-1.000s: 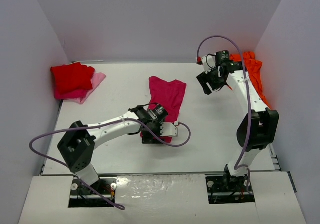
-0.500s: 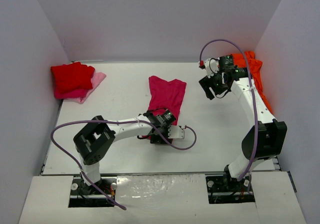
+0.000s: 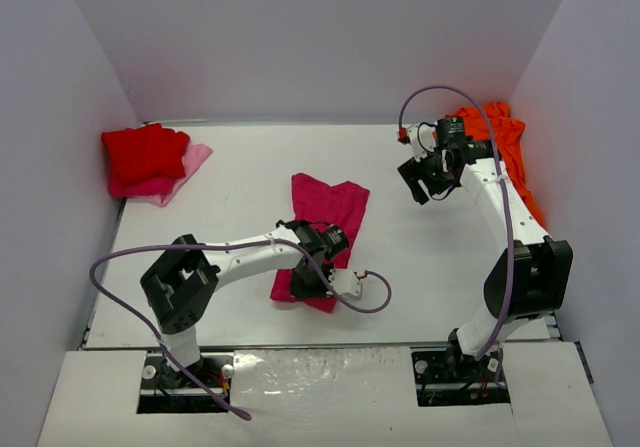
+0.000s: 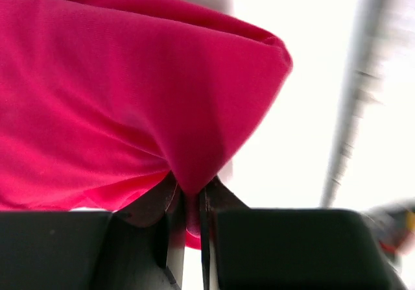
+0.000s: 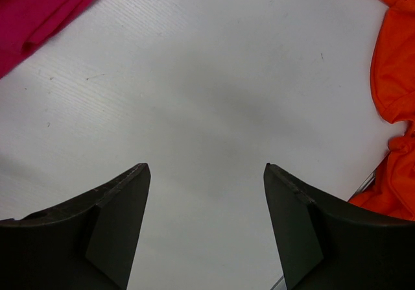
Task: Fold and stack the t-shirts
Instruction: Grab one side of the 2/3 rectangular tshirt with left arm, then fold the long partially folded tshirt into a neat square
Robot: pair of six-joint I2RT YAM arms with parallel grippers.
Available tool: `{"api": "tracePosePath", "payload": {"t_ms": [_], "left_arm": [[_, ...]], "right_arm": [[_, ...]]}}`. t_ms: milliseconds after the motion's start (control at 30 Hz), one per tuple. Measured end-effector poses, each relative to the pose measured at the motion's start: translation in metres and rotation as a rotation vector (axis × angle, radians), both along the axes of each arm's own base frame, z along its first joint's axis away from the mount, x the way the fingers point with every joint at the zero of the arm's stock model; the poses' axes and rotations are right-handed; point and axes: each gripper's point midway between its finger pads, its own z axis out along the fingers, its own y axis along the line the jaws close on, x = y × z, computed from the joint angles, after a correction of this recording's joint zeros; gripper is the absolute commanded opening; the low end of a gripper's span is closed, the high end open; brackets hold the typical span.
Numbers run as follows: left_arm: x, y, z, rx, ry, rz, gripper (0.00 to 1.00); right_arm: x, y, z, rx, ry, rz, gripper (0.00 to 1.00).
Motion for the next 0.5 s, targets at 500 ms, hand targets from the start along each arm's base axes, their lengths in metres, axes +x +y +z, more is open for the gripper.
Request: {"api": "tracePosePath", "payload": {"t_ms": [500], "left_arm": [[0.005,-0.015,0.123,-0.16,0.013,0.0,0.0]], "right_arm": [[-0.006,0.002,0.005,0.015,-0.028,0.008,0.68]]}}
